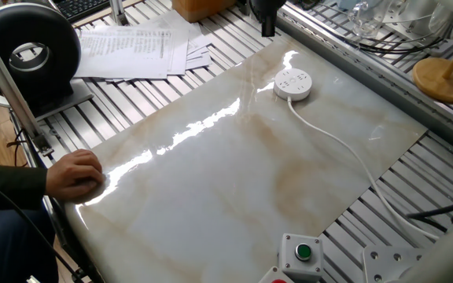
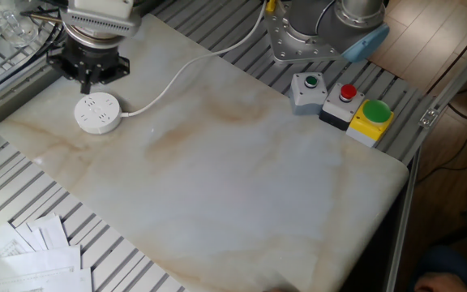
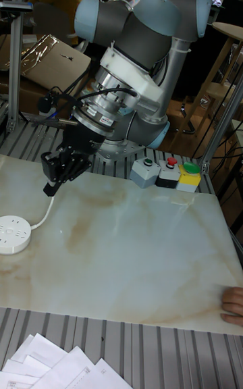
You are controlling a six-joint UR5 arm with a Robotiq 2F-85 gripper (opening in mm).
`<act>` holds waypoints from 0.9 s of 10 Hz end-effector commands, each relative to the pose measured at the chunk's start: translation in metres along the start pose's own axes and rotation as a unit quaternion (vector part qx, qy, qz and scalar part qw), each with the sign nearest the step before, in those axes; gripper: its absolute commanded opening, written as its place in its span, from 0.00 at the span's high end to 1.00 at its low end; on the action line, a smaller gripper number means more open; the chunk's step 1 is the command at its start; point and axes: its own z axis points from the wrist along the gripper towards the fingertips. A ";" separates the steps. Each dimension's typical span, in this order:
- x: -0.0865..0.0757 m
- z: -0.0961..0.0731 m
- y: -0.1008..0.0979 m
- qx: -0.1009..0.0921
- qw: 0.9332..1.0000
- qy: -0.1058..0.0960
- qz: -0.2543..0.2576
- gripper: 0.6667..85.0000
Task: Turn off the power strip by pressing the button
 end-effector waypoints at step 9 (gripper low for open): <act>0.048 0.032 0.019 -0.014 0.997 0.067 0.024 1.00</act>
